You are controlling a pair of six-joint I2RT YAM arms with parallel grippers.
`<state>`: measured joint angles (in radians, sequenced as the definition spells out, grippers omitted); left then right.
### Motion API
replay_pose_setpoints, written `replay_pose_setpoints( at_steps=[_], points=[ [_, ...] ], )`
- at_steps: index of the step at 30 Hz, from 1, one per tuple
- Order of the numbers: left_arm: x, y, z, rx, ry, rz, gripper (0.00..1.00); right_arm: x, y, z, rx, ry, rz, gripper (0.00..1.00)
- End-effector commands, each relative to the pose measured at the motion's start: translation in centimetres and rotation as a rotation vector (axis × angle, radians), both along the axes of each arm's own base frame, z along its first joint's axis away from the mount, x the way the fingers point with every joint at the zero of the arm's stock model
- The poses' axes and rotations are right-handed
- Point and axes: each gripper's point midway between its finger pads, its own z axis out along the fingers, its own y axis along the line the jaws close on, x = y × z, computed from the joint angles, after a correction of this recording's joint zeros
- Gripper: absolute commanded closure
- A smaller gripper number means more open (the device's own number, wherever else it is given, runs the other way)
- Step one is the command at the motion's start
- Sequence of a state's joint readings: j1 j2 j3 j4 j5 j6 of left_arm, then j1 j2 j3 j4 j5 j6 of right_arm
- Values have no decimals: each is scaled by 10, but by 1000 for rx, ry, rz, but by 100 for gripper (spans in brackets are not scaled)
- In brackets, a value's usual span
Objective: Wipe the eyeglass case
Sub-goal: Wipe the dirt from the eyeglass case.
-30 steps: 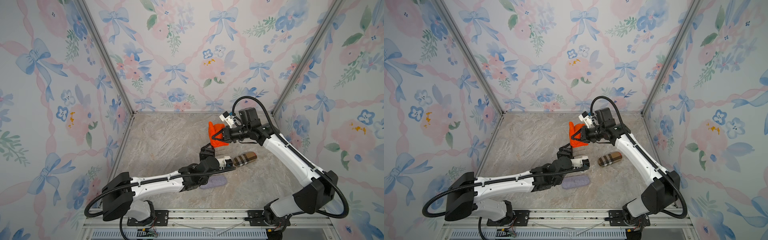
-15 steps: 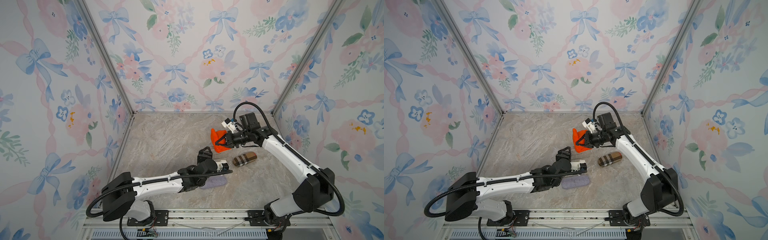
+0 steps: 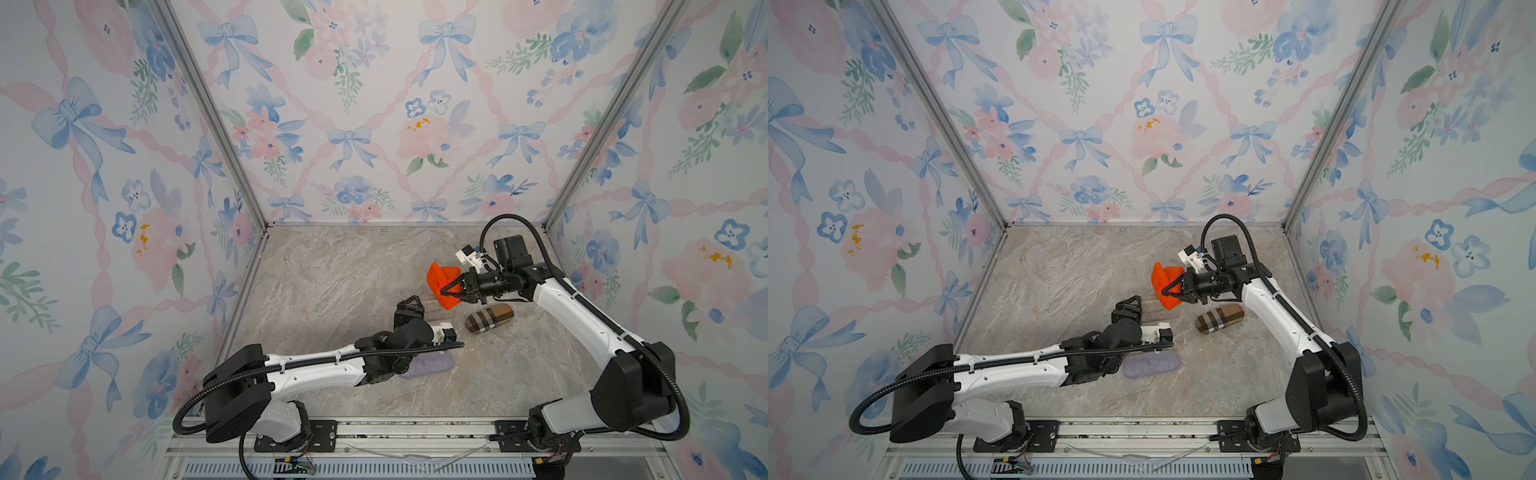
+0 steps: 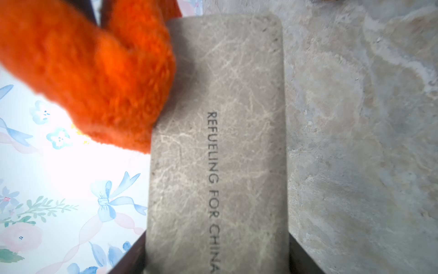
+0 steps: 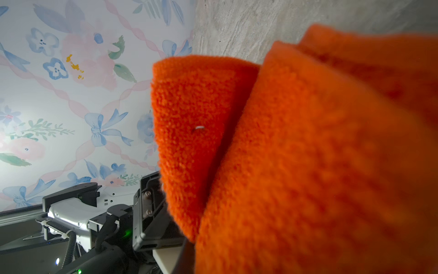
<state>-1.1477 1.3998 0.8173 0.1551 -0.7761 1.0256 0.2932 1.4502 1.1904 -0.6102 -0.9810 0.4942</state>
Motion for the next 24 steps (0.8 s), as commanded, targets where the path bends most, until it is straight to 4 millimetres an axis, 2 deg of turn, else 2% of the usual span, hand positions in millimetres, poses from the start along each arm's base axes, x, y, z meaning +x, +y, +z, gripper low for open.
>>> replay_pose_setpoints(
  at_steps=[1, 6, 8, 10, 13, 17, 20, 24],
  points=[
    [6, 2, 67, -252, -110, 50, 78, -18, 14, -10, -14, 54, 52, 100],
    [4, -2, 65, -254, -104, 45, 79, -22, 65, 5, 22, 10, 168, 100],
    [5, -2, 60, -259, -96, 50, 79, -20, 69, 3, 20, 11, 180, 100],
    [7, -2, 57, -266, -90, 57, 80, -14, 56, -4, 0, 20, 151, 100],
    [10, 1, 62, -307, -89, 71, 81, 1, 11, -8, -1, 26, 25, 100],
    [11, 16, 78, -408, -84, 86, 81, 3, -49, -11, -64, -4, -127, 100],
    [14, 25, 81, -458, -70, 115, 80, 7, -68, 7, -29, -85, -213, 100],
    [20, 31, 76, -608, 74, 170, 79, 10, -77, 44, -7, -235, -297, 100]
  ],
)
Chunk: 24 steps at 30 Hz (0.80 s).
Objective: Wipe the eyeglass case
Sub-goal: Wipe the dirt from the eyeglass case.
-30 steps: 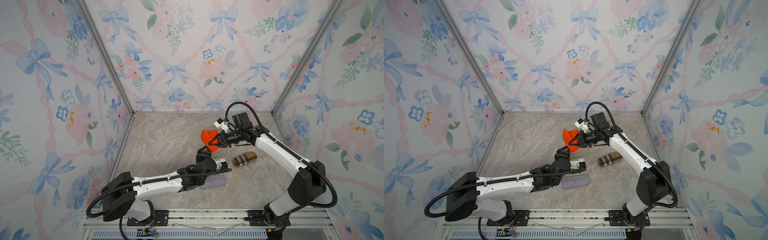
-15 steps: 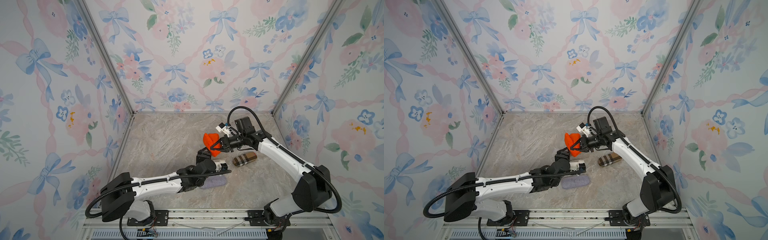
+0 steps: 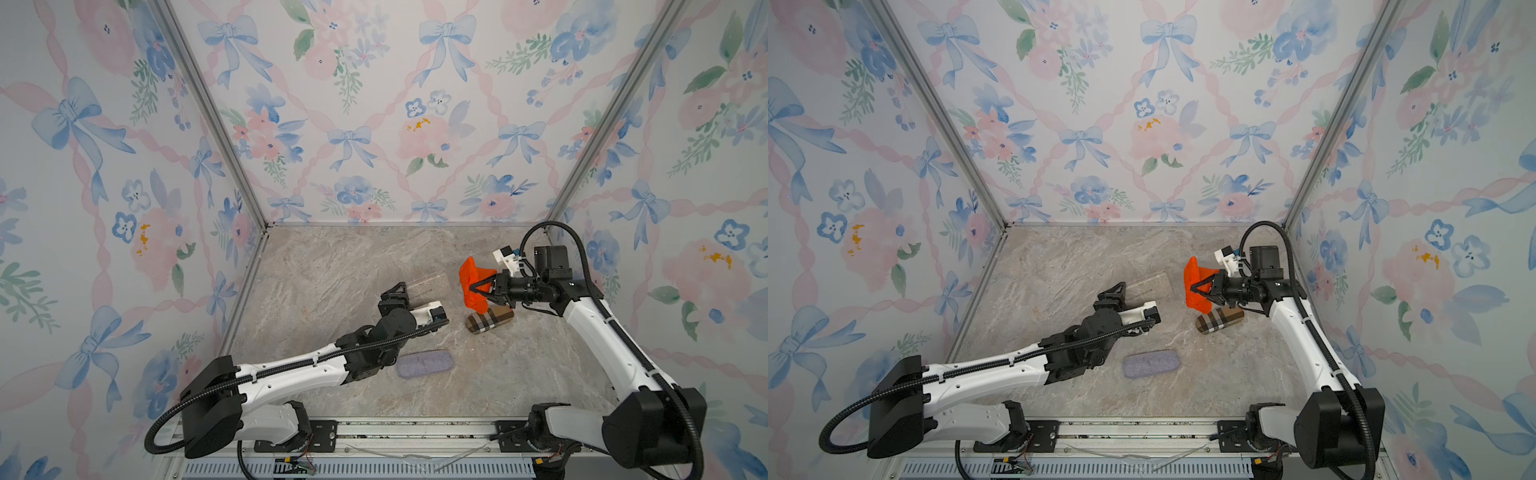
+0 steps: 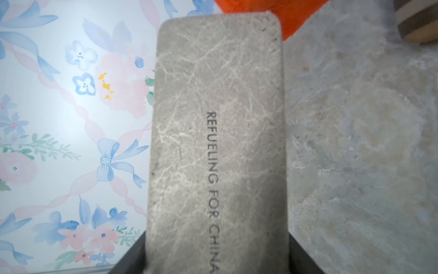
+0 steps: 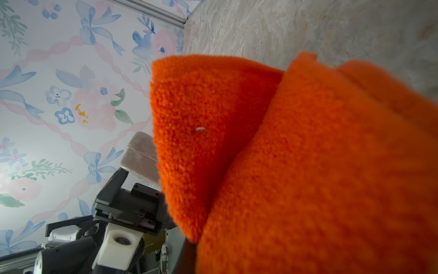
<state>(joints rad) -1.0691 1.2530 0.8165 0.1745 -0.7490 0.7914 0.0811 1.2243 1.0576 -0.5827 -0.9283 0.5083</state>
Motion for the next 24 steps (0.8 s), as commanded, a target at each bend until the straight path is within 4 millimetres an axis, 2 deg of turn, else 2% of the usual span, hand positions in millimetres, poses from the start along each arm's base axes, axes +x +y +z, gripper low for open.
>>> replay_pose_setpoints(
  at_steps=[1, 4, 7, 10, 13, 19, 21, 24],
  points=[
    [9, 4, 23, -330, 100, 69, 79, 4, -7, 34, -28, -157, -69, 100],
    [12, 8, 20, -547, 262, 97, 81, -2, -15, 55, -114, -279, -134, 100],
    [8, 5, 15, -753, 469, 70, 82, -15, -10, 71, -141, -386, -136, 100],
    [-5, -7, 24, -927, 647, -13, 84, -30, 11, 75, -165, -473, -86, 100],
    [-27, -22, 47, -1057, 799, -137, 84, -48, 39, 77, -238, -611, -35, 100],
    [-64, -36, 66, -1066, 979, -302, 82, -75, 111, 82, -216, -758, 148, 100],
    [-76, -38, 69, -1059, 1011, -361, 82, -71, 125, 76, -256, -755, 201, 100],
    [-85, -39, 61, -1041, 1047, -385, 82, -51, 123, 75, -342, -779, 177, 100]
  ],
)
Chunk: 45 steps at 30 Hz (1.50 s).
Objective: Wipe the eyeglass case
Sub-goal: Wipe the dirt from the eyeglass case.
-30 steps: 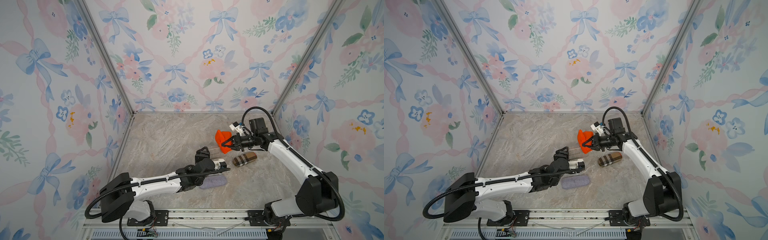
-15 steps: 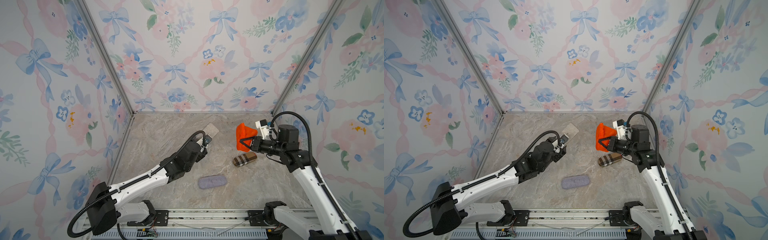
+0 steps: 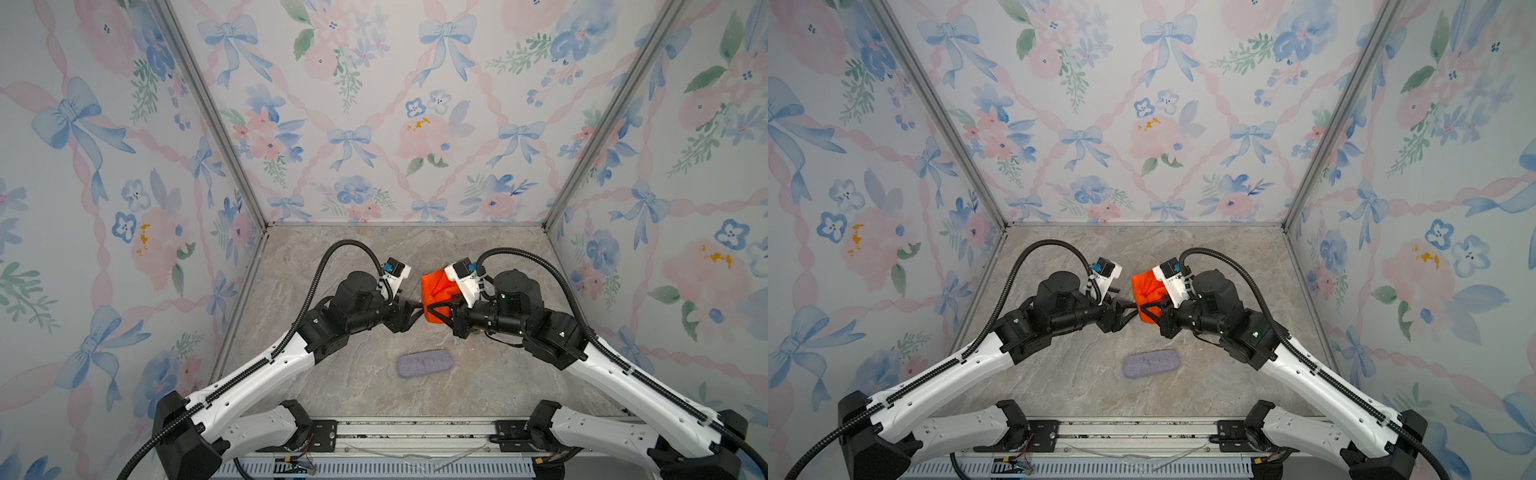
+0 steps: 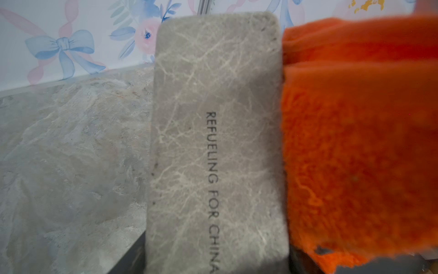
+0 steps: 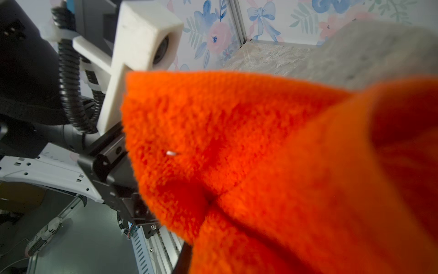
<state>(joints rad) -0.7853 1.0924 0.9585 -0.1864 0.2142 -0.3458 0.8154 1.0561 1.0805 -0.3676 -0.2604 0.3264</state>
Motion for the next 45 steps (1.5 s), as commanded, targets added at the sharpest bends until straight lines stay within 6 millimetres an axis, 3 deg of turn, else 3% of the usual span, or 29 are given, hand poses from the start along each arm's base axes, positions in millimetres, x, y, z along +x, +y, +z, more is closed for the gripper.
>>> replay_pose_setpoints(
  at_steps=[1, 4, 7, 10, 14, 16, 19, 23, 25, 31, 38, 45],
  points=[
    [-42, -21, 25, -124, 17, -219, 82, 35, -6, 18, -47, -133, -89, 100],
    [-47, -18, 18, -122, 26, -223, 82, 56, -25, 24, -50, -111, -142, 100],
    [-46, -15, 15, -111, 15, -210, 81, 57, -30, 20, -75, -88, -139, 100],
    [-42, -14, 15, -108, 4, -194, 81, 40, -12, 12, -48, -42, -63, 100],
    [-39, -19, 21, -129, -6, -213, 81, 4, 28, 4, 81, 15, 97, 100],
    [-38, -22, 22, -130, -4, -226, 81, 0, 33, 0, 101, 30, 115, 100],
    [-39, -23, 24, -131, -10, -240, 82, 23, 23, 2, 89, 10, 61, 100],
    [-39, -20, 23, -135, -8, -228, 82, 72, -5, 11, 106, 16, -30, 100],
    [-39, -17, 24, -141, -7, -215, 82, 82, -15, 9, 89, 22, -57, 100],
    [-33, -12, 24, -144, -3, -173, 81, 49, -10, -6, 48, 20, -12, 100],
    [-13, 0, 13, -122, 28, -86, 84, 17, -33, 16, 192, 7, -81, 100],
    [-10, 5, 23, -139, -2, -95, 83, 7, -60, 18, 221, 10, -135, 100]
  ],
)
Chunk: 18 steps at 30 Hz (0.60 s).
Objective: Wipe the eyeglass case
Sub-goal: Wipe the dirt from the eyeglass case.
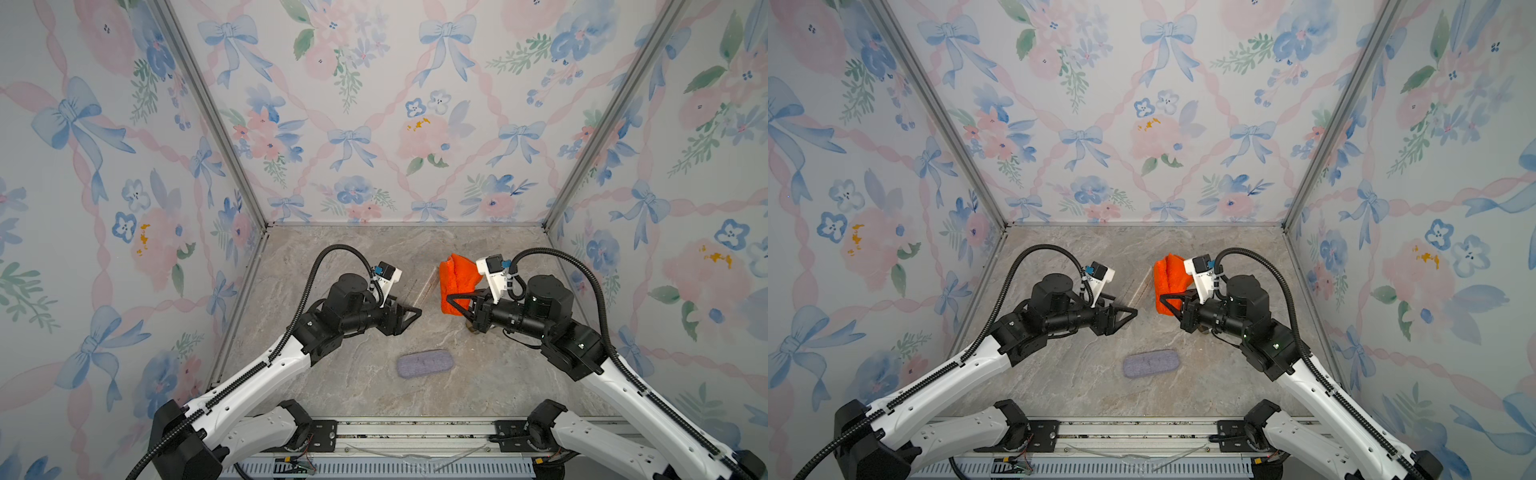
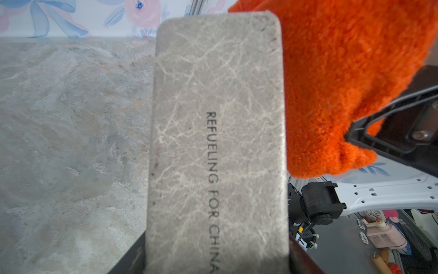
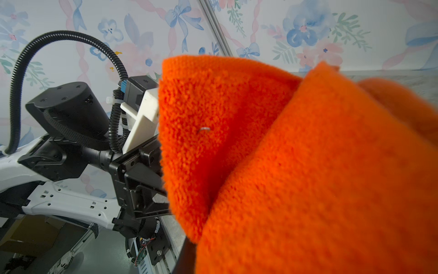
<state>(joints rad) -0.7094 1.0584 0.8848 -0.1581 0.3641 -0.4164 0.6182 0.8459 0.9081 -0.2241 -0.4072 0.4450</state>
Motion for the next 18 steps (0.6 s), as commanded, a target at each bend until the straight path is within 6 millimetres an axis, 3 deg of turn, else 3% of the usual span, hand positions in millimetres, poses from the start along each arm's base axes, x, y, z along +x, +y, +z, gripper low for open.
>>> replay_pose_setpoints(
  at_steps=[1, 4, 8, 11, 14, 18],
  points=[
    [-5, -5, 37, -71, -115, -65, 83, 4, -11, -1, 13, 19, -43, 100],
    [-13, -6, 36, -44, -141, -118, 82, 6, -18, 10, 45, 17, -44, 100],
    [-25, -3, 24, 64, -202, -216, 82, 14, -14, 45, 113, 86, 38, 100],
    [-32, 3, 22, 125, -270, -256, 83, 15, -11, 63, 65, 132, 96, 100],
    [-42, 7, 32, 116, -336, -291, 82, 15, -7, 63, 49, 218, 154, 100],
    [-42, 10, 38, 118, -368, -282, 81, 11, 12, 42, 112, 365, 257, 100]
  ],
)
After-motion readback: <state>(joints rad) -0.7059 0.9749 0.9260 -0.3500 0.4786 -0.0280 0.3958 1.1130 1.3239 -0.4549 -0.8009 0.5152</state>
